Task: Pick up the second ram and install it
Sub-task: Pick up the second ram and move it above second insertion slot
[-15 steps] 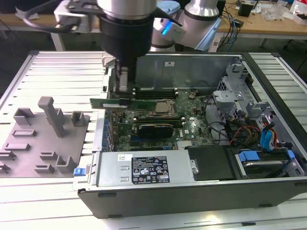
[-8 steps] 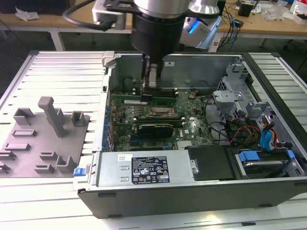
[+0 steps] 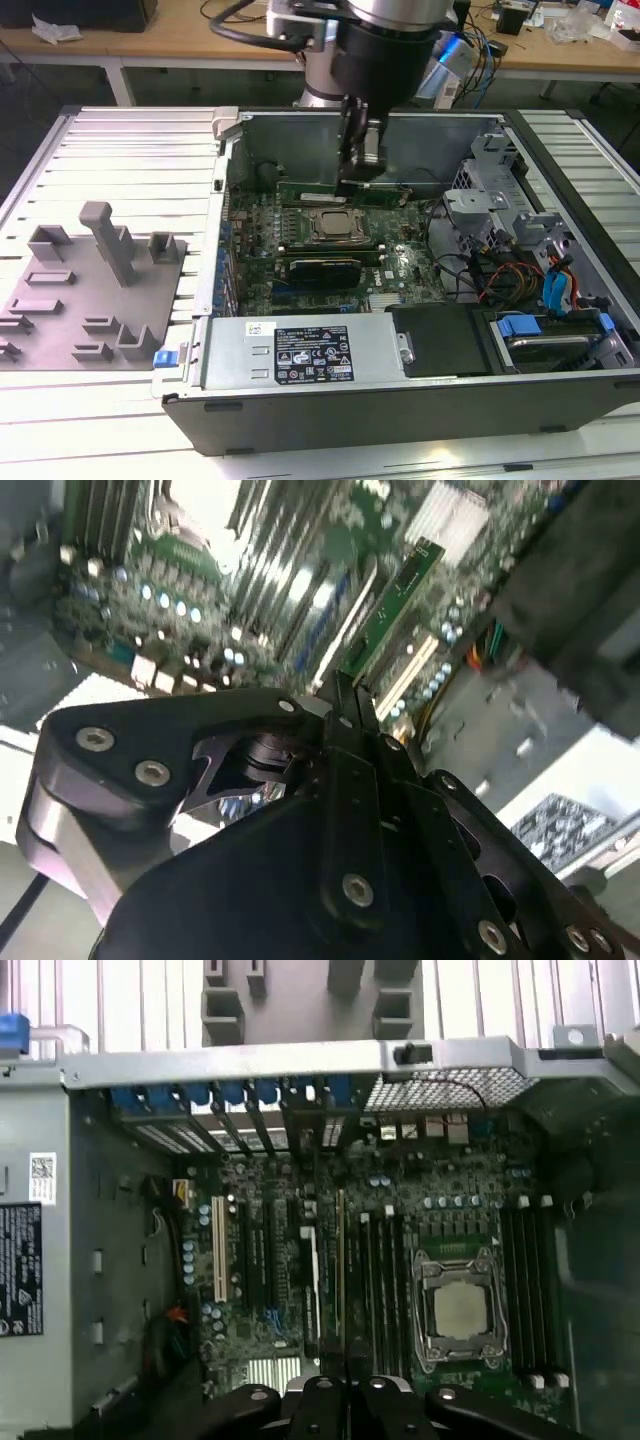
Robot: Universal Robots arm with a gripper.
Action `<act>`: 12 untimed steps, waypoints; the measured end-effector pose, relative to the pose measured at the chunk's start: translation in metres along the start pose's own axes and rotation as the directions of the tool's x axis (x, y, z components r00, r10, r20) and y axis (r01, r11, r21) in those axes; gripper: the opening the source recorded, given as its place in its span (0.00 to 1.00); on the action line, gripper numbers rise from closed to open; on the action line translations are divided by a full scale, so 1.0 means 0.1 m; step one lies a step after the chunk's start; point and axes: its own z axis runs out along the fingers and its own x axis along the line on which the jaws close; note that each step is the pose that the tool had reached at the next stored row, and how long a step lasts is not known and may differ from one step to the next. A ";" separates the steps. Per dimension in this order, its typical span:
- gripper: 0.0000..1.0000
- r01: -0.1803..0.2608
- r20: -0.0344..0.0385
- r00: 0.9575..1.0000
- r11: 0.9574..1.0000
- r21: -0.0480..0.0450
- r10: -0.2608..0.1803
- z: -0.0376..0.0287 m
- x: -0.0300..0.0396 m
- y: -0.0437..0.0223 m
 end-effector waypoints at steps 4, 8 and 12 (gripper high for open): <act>0.12 0.000 0.000 1.000 1.000 -0.001 0.000 0.102 -0.181 -0.140; 0.12 0.001 0.000 1.000 1.000 -0.001 -0.001 0.169 -0.307 -0.153; 0.12 0.006 0.006 1.000 1.000 -0.001 -0.006 0.262 -0.307 -0.161</act>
